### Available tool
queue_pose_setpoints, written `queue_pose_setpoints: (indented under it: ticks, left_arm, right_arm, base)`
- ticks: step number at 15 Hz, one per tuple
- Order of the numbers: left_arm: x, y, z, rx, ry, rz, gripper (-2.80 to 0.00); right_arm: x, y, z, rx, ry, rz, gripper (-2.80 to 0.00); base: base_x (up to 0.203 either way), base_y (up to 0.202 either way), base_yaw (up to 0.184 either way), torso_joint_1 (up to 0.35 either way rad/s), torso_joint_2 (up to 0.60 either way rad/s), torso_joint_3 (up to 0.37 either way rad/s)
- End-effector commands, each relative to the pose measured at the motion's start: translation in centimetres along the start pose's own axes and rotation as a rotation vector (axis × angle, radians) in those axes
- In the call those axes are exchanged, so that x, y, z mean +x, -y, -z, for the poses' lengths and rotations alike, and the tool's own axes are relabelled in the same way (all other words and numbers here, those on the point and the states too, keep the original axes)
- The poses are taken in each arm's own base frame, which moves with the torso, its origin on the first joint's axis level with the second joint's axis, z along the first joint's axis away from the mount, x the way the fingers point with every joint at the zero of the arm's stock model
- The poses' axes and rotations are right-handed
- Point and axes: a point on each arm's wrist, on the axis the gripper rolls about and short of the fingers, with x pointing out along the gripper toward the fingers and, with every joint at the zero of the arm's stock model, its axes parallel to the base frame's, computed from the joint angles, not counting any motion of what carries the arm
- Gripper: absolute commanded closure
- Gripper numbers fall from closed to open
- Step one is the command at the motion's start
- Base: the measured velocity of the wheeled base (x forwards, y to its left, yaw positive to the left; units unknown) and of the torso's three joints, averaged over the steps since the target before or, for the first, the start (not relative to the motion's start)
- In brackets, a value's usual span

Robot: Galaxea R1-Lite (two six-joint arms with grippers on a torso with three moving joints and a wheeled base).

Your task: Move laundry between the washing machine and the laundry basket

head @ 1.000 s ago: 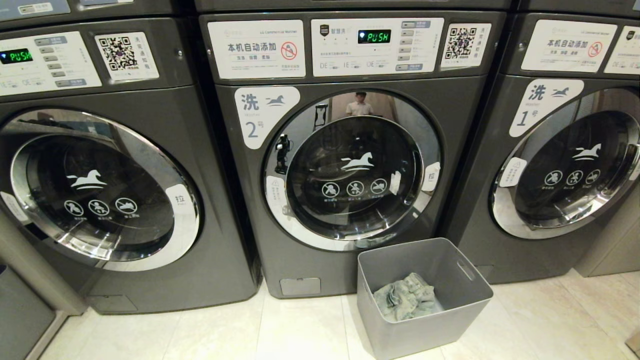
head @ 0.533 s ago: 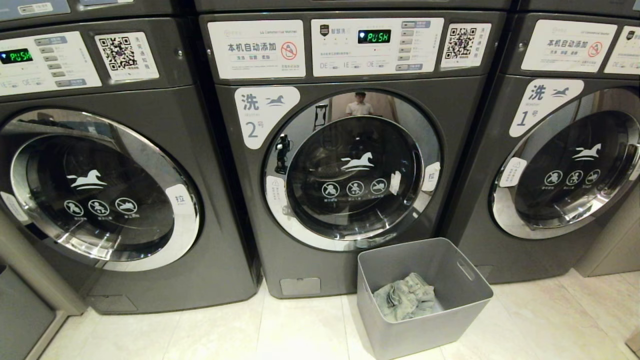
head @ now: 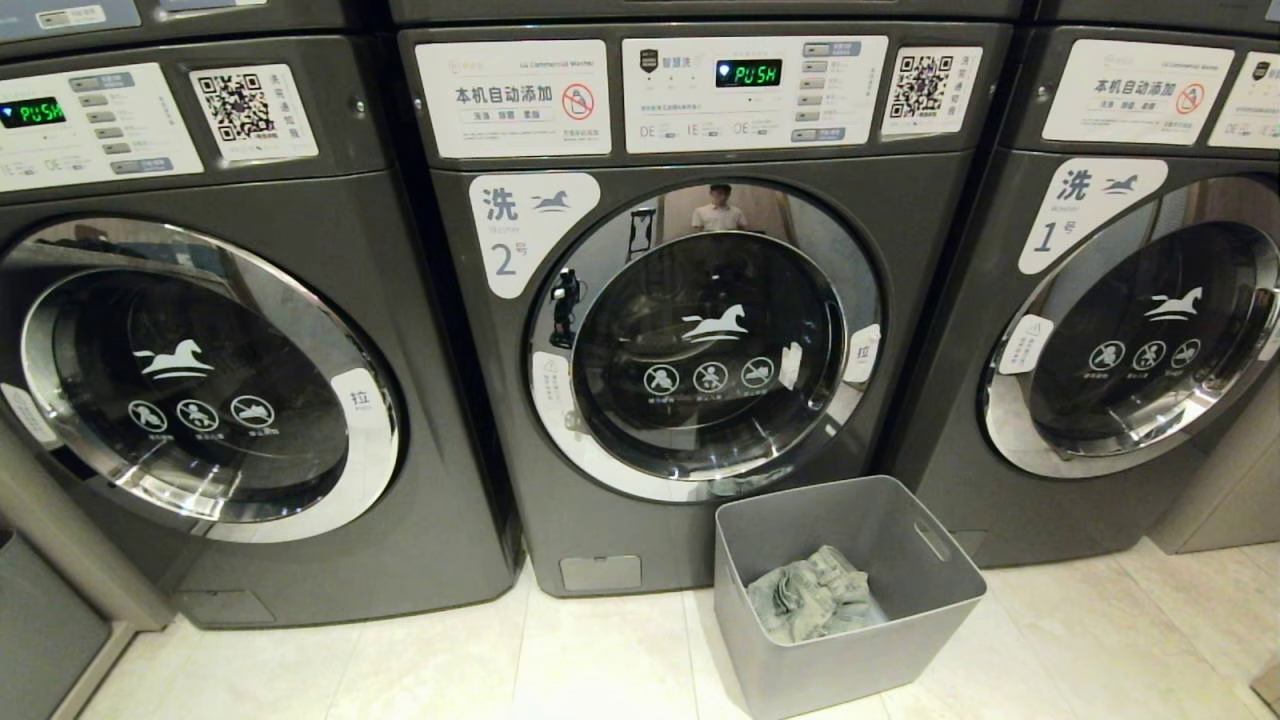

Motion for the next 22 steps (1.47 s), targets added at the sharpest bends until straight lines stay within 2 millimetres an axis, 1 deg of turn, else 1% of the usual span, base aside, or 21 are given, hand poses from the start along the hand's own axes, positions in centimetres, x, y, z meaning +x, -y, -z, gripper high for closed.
queue_pose_setpoints:
  ticks: [1,22]
  left_arm:
    - [-0.01,0.00,0.00,0.000,0.002,0.000,0.00]
    - [-0.01,0.00,0.00,0.000,0.002,0.000,0.00]
  right_arm:
    - [0.23,-0.14,1.12,0.000,-0.041,-0.007,0.00]
    - [0.22,-0.14,1.11,-0.001,-0.039,-0.006,0.00]
  base:
    - [0.000,0.000,0.000,0.000,0.00,0.000]
    - [0.000,0.000,0.000,0.000,0.00,0.000]
